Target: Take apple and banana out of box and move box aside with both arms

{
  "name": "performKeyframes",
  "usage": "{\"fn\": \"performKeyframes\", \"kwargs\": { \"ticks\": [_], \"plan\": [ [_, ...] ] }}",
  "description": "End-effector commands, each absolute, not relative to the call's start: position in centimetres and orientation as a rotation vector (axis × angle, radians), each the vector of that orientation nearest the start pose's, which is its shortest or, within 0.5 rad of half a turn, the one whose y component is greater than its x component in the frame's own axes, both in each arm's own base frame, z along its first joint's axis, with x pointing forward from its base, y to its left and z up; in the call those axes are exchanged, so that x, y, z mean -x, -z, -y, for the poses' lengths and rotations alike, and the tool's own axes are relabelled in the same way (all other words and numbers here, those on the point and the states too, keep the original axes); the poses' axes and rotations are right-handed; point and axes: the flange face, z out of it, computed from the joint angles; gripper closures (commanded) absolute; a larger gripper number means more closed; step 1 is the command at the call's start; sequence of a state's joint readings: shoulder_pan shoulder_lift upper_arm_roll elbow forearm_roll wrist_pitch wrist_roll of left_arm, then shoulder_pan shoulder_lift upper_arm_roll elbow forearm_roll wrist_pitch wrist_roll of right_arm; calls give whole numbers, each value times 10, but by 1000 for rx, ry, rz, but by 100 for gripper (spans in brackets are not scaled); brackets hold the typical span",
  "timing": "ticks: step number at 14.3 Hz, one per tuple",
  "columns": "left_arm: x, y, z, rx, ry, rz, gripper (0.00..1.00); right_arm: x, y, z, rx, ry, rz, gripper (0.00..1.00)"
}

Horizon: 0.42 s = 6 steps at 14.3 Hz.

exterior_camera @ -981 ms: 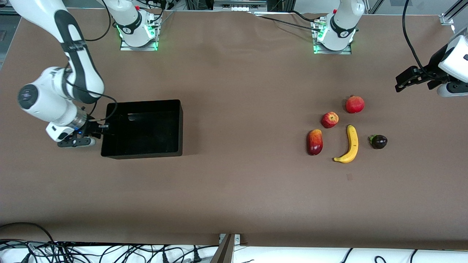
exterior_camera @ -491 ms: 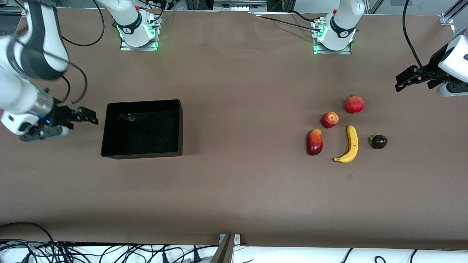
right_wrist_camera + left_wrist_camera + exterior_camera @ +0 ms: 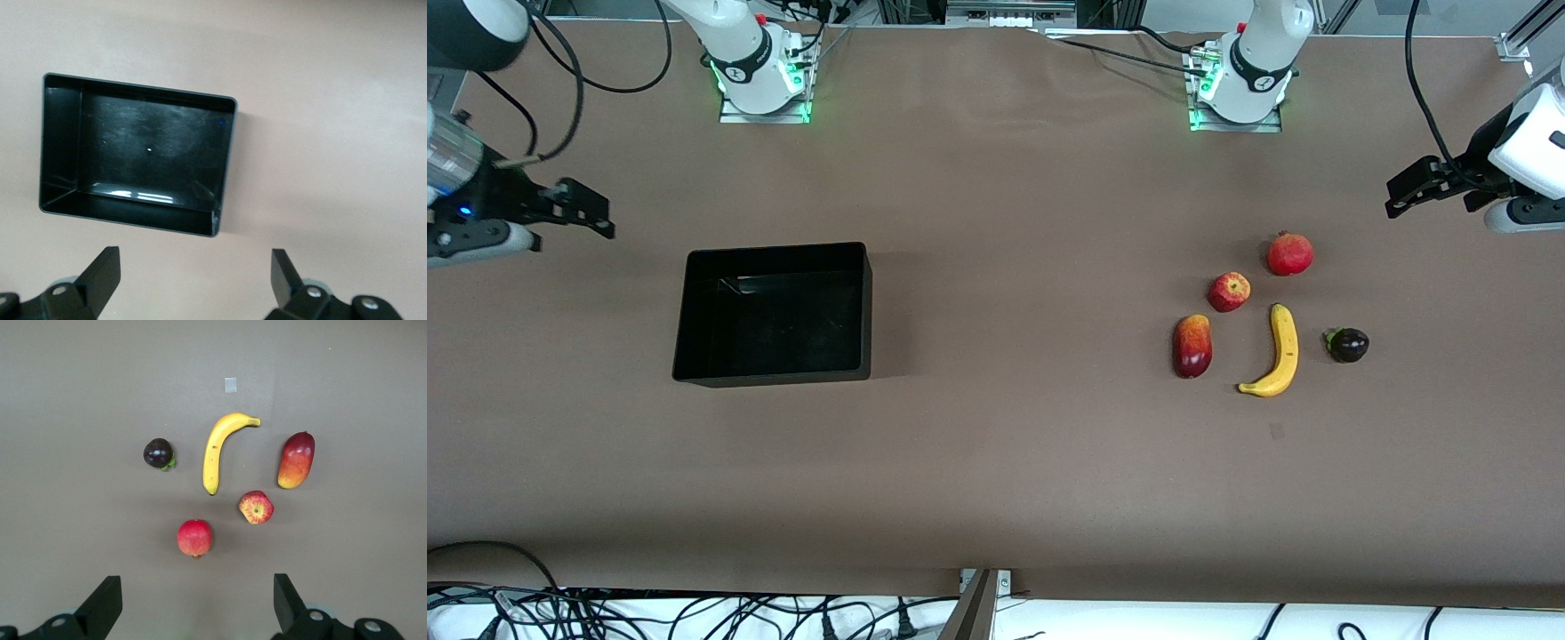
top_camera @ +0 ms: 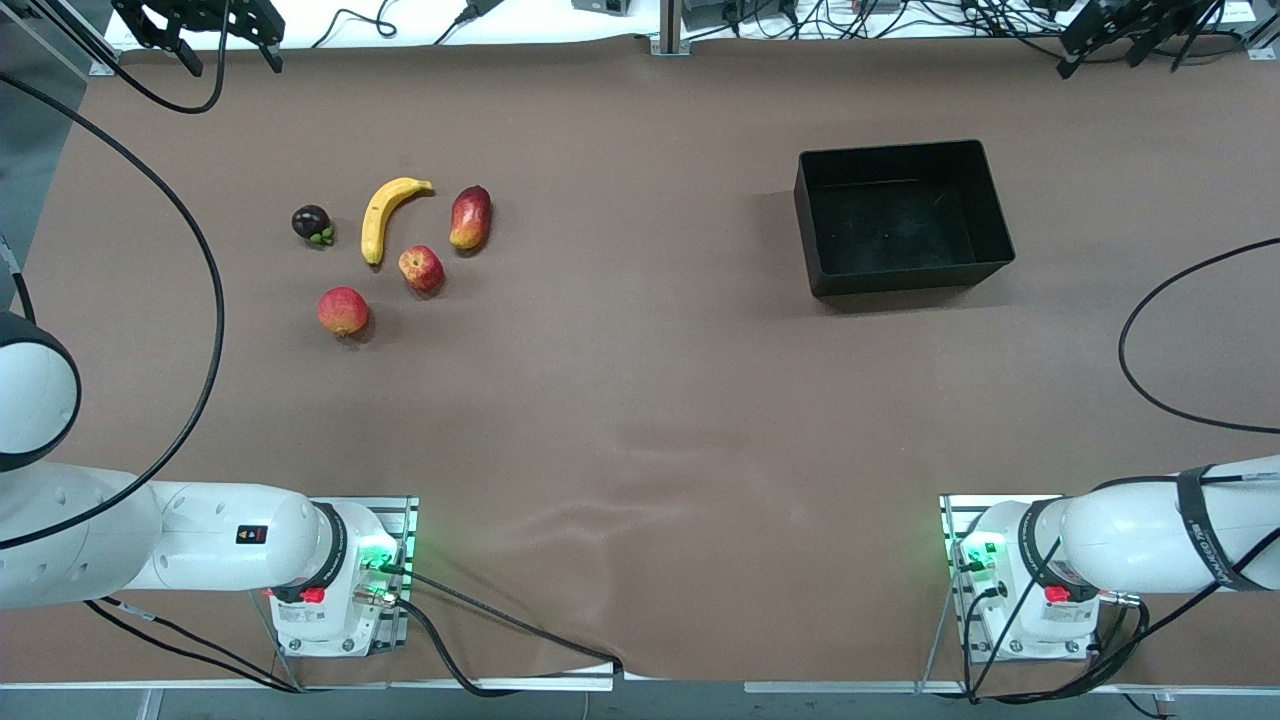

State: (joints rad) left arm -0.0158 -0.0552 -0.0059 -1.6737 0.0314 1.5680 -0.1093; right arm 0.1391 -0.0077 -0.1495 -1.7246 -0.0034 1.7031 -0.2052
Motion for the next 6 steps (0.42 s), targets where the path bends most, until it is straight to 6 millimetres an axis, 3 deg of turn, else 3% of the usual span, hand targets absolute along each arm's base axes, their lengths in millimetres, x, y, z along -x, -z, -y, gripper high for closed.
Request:
{"fn": "performKeyframes", "kwargs": {
  "ticks": [1, 6],
  "plan": [
    [-534, -614, 12, 3096, -77, 98, 0, -566, -573, 11, 3148, -37, 265, 0],
    [-533, -616, 11, 3093, -88, 103, 0, -569, -579, 8, 3149, -20, 284, 0]
  ]
}}
